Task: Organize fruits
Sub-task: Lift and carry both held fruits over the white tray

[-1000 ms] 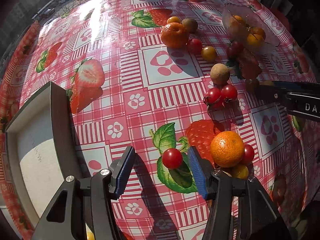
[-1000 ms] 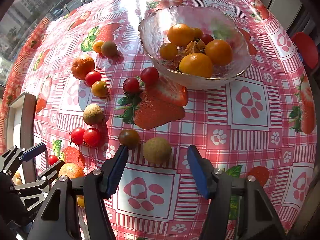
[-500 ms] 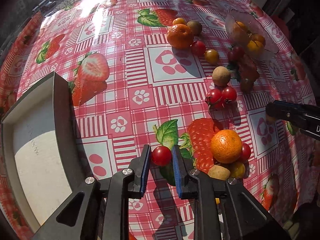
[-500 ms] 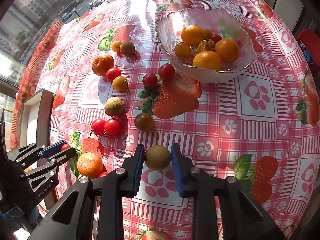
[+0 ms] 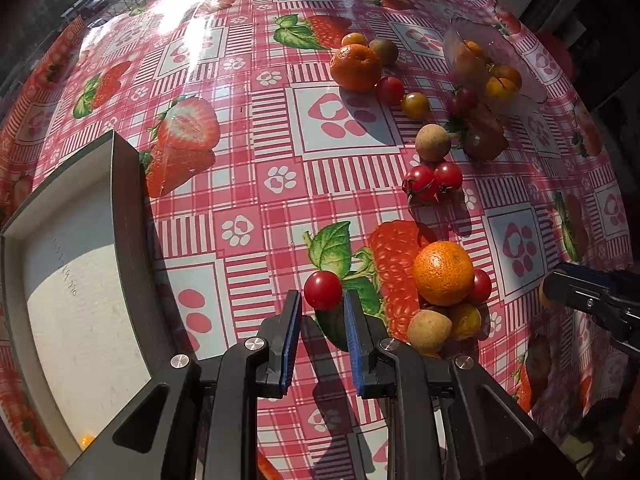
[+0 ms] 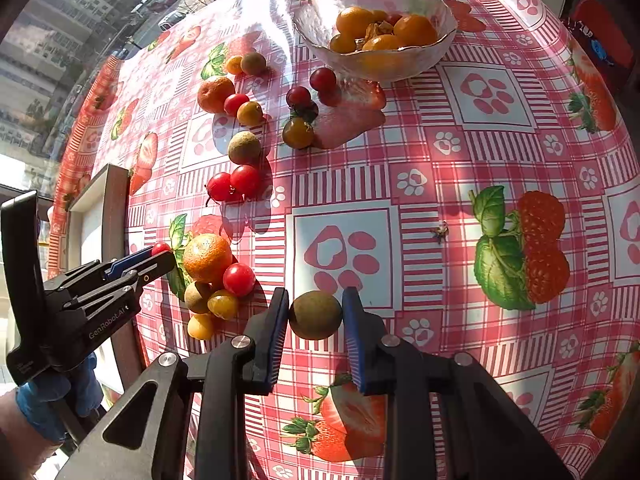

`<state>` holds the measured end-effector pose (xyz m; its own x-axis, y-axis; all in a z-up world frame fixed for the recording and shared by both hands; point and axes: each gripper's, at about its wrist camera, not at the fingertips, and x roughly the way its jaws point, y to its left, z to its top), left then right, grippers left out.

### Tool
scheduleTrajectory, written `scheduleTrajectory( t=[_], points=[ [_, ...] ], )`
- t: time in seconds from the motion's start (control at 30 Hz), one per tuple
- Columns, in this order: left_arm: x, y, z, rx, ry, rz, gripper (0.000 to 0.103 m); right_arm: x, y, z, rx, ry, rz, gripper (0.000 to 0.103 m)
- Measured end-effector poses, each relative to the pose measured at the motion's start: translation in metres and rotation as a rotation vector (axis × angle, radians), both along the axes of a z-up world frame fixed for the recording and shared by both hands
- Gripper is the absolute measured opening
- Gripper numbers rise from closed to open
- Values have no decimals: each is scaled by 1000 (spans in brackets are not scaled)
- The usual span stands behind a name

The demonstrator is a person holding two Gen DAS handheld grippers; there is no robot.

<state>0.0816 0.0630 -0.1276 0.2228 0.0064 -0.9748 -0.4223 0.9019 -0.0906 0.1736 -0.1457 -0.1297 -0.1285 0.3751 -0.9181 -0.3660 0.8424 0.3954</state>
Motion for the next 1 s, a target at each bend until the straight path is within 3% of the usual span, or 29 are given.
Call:
scheduleTrajectory(
  t=[0.27, 0.57, 1.0],
  points=[
    [-2, 5, -7, 22, -6, 25, 24, -9, 5, 11, 1, 1, 17, 30],
    [20, 14, -9, 37, -27, 18, 20, -16, 3, 11, 1, 15, 13, 30],
    [-1, 24, 25, 4, -86, 38, 20, -22, 5, 22, 12, 11, 29, 30]
  ],
)
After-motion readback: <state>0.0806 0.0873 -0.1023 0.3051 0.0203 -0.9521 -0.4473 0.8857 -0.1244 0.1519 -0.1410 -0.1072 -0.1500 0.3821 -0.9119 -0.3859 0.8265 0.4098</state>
